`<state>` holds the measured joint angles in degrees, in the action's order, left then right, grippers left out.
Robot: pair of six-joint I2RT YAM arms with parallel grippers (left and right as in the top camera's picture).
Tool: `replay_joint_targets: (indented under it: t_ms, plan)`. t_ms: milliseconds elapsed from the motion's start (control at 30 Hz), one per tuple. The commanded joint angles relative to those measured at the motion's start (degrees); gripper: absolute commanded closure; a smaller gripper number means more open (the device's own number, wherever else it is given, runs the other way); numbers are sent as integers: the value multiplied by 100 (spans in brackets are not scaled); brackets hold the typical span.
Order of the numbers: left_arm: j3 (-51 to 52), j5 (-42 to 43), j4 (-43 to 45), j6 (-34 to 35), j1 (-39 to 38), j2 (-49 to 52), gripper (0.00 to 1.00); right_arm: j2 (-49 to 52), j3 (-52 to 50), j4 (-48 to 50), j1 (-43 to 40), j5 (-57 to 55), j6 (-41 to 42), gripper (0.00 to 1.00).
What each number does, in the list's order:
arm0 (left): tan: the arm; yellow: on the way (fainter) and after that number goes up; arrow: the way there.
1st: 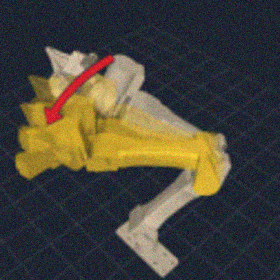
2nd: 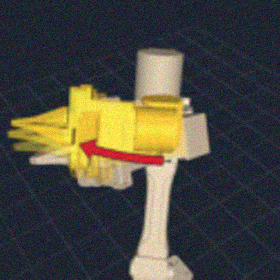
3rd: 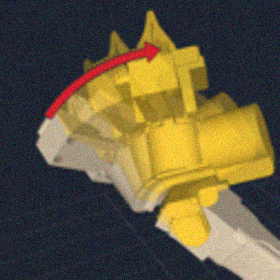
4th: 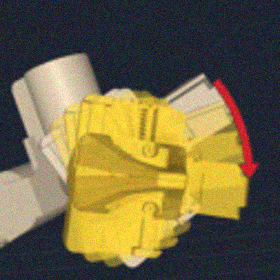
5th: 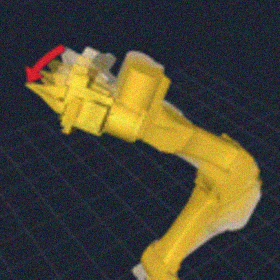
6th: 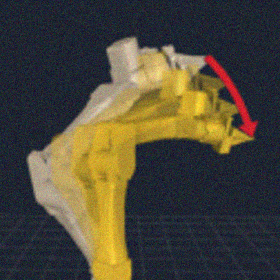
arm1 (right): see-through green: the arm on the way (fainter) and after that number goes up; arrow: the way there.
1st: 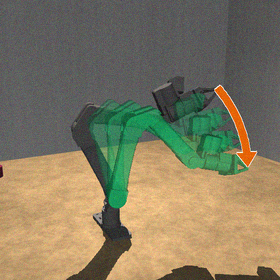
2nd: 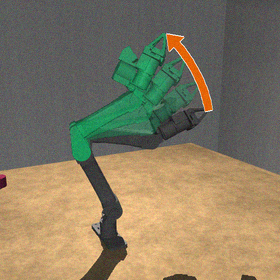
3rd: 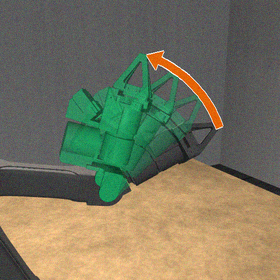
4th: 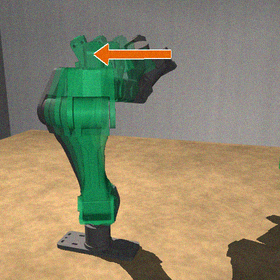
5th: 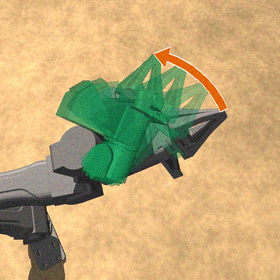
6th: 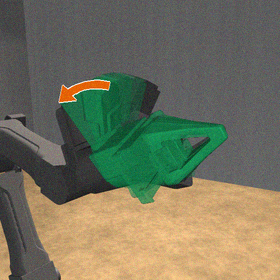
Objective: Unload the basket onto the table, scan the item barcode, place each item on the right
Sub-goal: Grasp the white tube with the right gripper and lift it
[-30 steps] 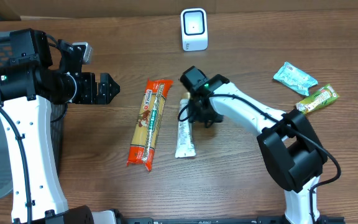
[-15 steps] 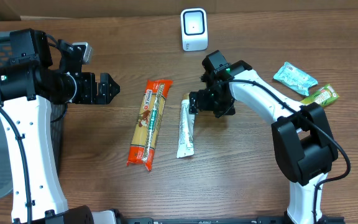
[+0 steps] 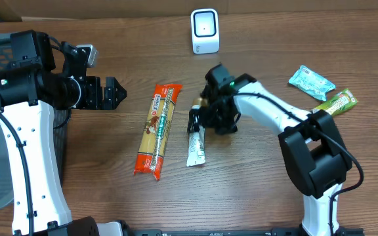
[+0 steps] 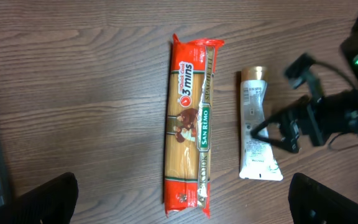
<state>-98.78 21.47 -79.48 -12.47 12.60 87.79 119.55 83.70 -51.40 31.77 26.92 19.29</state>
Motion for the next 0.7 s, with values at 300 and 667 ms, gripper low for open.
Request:
replay_joint_targets:
  t_ms: [300,667]
  plan:
    - [-72,59,7,-127,-26,7,0,11,-581,428,186,-173,949,83]
    - [-72,57,4,-127,-26,7,0,-490,-448,461,-247,1056,-319,96]
